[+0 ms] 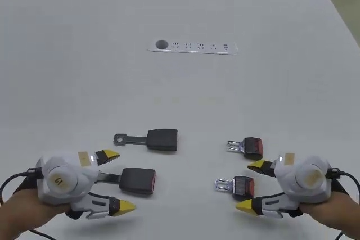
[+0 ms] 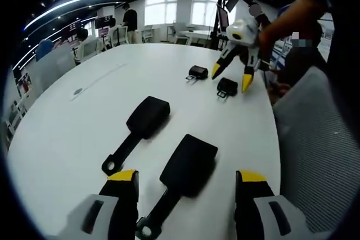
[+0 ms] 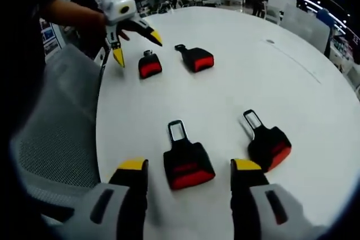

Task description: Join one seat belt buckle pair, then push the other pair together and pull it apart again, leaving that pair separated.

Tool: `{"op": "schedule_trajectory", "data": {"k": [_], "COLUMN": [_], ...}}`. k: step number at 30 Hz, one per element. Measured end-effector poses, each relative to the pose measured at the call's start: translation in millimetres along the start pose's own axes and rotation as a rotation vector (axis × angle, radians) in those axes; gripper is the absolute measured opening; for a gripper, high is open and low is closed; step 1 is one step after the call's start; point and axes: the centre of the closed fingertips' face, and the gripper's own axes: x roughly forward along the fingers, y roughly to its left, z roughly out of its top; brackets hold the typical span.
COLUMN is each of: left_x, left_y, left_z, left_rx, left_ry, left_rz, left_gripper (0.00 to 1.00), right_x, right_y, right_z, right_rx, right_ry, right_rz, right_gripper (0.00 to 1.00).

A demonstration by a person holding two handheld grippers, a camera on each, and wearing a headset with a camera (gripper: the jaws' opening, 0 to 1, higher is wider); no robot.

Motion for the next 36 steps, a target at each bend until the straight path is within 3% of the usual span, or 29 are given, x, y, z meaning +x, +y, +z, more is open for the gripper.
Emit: {"op": "schedule_trajectory", "data": {"k": [8,14,15,16,18,20,21,25,27,36], "left_x": [14.5,23.2,25.0,24.1,23.8,23.2,23.7,22.4,23.0,23.3], "left_y": [2.7,3.2,4.7,3.8,5.1,4.2,3.6,3.0,4.3,3.0], "left_z": [-6.0,-14.2,-10.6,-12.8,-10.7,-13.0,-10.6,-11.6,-10.5,-11.6], "left_rx": [0.046,0.069,0.110,0.089,0.102,0.179,0.171,0.200,0.213,0.255], "left_ry": [0.038,0.068,0.045,0.055,0.046,0.066,0.050,0.072,0.074,0.104], "left_rz": [-0.045,-0.067,-0.063,-0.062,-0.061,-0.071,-0.072,-0.096,-0.097,-0.116], "left_gripper": [0.62,0.58,0.56,0.54,0.50,0.45,0.43,0.37,0.36,0.35], "right_x": [0.5,0.6,0.5,0.5,0.5,0.7,1.0,2.2,2.5,1.3], "right_y": [0.4,0.7,0.0,-0.3,-1.3,-4.0,-2.2,-3.0,-1.5,-1.4], "right_z": [-9.0,-7.1,-7.3,-7.3,-8.1,-9.4,-9.2,-8.0,-8.0,-8.5], "right_rx": [-0.020,-0.045,-0.049,-0.049,-0.066,-0.116,-0.120,-0.128,-0.133,-0.174], "right_ry": [0.045,0.033,0.033,0.032,0.032,0.040,0.039,0.038,0.039,0.026], "right_rz": [0.050,0.057,0.056,0.057,0.059,0.050,0.061,0.070,0.082,0.108], "right_gripper": [0.52,0.50,0.49,0.49,0.48,0.45,0.44,0.42,0.37,0.36]}}
